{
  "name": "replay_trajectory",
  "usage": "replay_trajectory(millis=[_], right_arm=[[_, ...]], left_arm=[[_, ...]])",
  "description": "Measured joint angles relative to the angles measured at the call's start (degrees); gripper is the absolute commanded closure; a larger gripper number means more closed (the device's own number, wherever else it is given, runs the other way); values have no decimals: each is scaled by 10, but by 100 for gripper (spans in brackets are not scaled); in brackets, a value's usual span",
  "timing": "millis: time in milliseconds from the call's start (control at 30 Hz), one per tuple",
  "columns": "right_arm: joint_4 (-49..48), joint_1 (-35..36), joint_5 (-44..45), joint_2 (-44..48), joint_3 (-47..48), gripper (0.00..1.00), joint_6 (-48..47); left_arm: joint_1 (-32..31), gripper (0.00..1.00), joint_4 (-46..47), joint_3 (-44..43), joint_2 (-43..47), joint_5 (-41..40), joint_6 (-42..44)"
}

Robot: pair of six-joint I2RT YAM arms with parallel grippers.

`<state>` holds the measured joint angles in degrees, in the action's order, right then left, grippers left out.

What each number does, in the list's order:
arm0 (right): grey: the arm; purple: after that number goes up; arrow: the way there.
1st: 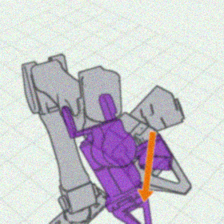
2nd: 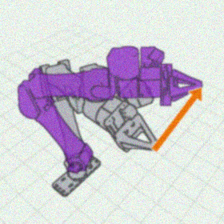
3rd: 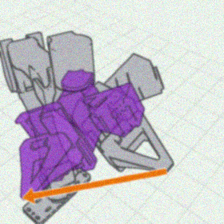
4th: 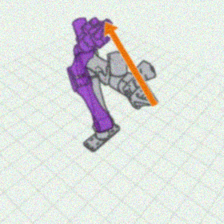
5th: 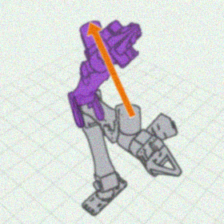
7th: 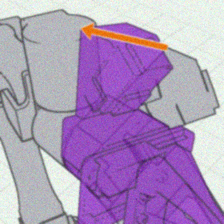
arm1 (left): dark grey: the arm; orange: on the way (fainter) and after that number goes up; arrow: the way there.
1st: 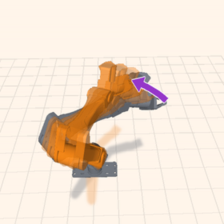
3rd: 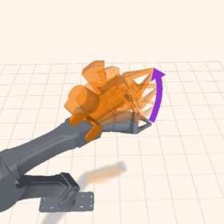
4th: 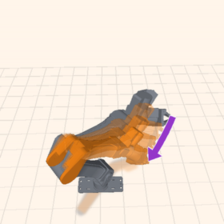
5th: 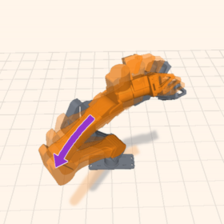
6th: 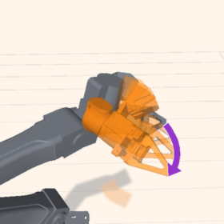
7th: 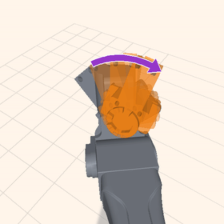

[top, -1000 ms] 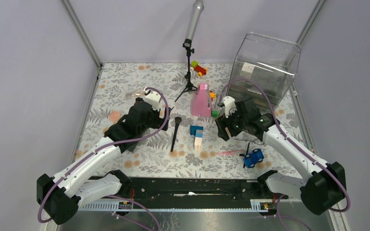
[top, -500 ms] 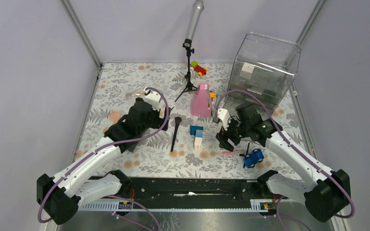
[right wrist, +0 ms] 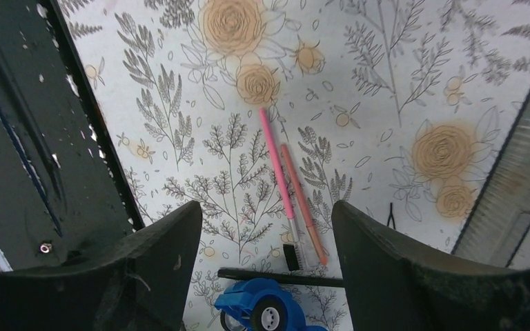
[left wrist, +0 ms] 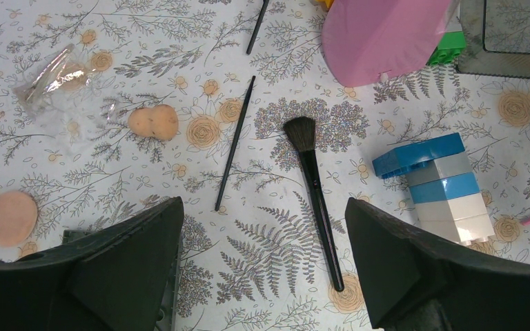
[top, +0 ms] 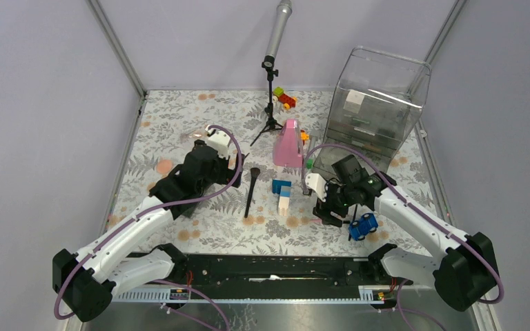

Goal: Organize the makeup
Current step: Pick up the makeup from the center of the board.

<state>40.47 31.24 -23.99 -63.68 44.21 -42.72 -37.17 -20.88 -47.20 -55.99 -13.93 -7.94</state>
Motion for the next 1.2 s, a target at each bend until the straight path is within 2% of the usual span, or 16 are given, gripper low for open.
replay_trajectory(millis=[300,400,467,1200], right_arm=[[-10,2,25,-57,-25,29,-18],[-24,2,35,-62,-35,40,-21],[-36,2,43,-62,-42,43,-20],[-104,2,108,-101,-57,55,-18]], left_arm=[[1,1,0,0,0,0,0],[1,1,0,0,0,0,0],[1,1,0,0,0,0,0],[1,1,0,0,0,0,0]])
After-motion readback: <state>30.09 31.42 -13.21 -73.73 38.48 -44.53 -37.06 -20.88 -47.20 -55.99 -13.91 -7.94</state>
